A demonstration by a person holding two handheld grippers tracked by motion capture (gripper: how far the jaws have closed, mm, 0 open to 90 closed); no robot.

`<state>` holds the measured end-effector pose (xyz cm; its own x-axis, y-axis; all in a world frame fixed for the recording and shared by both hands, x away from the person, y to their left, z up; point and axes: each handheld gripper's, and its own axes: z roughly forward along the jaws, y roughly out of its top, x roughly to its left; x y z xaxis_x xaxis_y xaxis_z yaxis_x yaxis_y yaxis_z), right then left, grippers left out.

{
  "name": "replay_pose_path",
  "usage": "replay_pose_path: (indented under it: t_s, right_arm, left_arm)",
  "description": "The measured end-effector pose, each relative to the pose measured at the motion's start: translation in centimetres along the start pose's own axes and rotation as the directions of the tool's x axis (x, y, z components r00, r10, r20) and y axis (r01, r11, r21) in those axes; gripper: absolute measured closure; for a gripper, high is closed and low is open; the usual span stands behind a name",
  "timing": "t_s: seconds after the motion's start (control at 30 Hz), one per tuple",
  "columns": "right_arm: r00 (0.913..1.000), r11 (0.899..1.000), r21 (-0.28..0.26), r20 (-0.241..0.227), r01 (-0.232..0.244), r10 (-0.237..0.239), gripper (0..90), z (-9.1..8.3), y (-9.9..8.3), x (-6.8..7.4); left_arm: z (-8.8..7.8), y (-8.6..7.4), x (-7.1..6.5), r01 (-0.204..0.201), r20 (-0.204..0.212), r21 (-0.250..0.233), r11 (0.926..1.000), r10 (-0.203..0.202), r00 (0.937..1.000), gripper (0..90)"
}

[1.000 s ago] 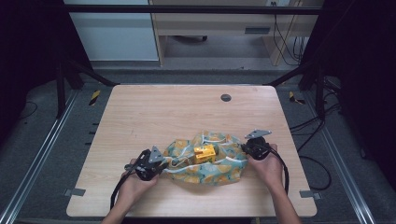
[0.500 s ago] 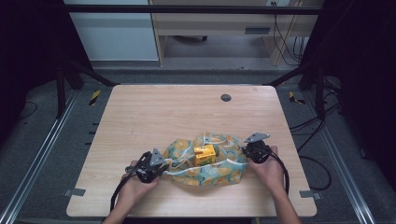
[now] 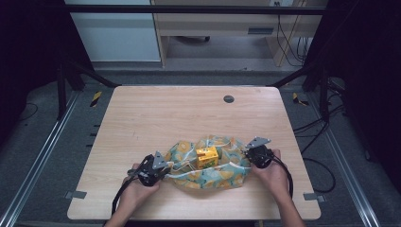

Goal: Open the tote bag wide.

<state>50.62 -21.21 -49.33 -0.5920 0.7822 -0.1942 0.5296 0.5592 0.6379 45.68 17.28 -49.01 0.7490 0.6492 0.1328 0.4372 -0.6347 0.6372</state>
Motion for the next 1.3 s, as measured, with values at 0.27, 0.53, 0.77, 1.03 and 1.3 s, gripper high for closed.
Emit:
replay_pose_path:
  t_s: [0.27, 0.53, 0.77, 1.03, 1.3]
  right_arm:
    - [0.9998, 1.0, 0.004, 0.008, 0.017, -0.018, 90.0, -0.1, 0.0, 0.3]
    - [0.9997, 1.0, 0.001, 0.005, 0.024, -0.024, 90.0, -0.2, -0.1, 0.4]
    - [0.9996, 1.0, 0.0, 0.004, 0.027, -0.027, 90.0, -0.2, -0.1, 0.4]
    - [0.9991, 0.999, -0.006, 0.005, 0.042, -0.042, 89.8, -0.2, -0.2, 0.6]
    - [0.9986, 0.989, -0.143, 0.035, -0.035, 0.04, 56.0, -1.4, 0.0, 0.0]
  left_arm:
    - [0.0, -0.2, 0.2, 0.007, 0.011, -0.006, 1.0, -0.007, 0.9999, 89.8]
    - [-0.2, -0.2, 0.2, 0.005, 0.01, -0.001, 1.0, -0.005, 0.9999, 89.8]
    - [-0.3, -0.3, 0.2, 0.01, 0.014, -0.003, 0.9999, -0.01, 0.9998, 89.8]
    - [-0.6, -0.5, 0.0, 0.01, 0.0, -0.039, 0.9992, -0.01, 0.9999, 87.2]
    - [-1.9, -0.1, 0.1, 0.034, -0.007, -0.134, 0.9904, -0.035, 0.9994, 54.2]
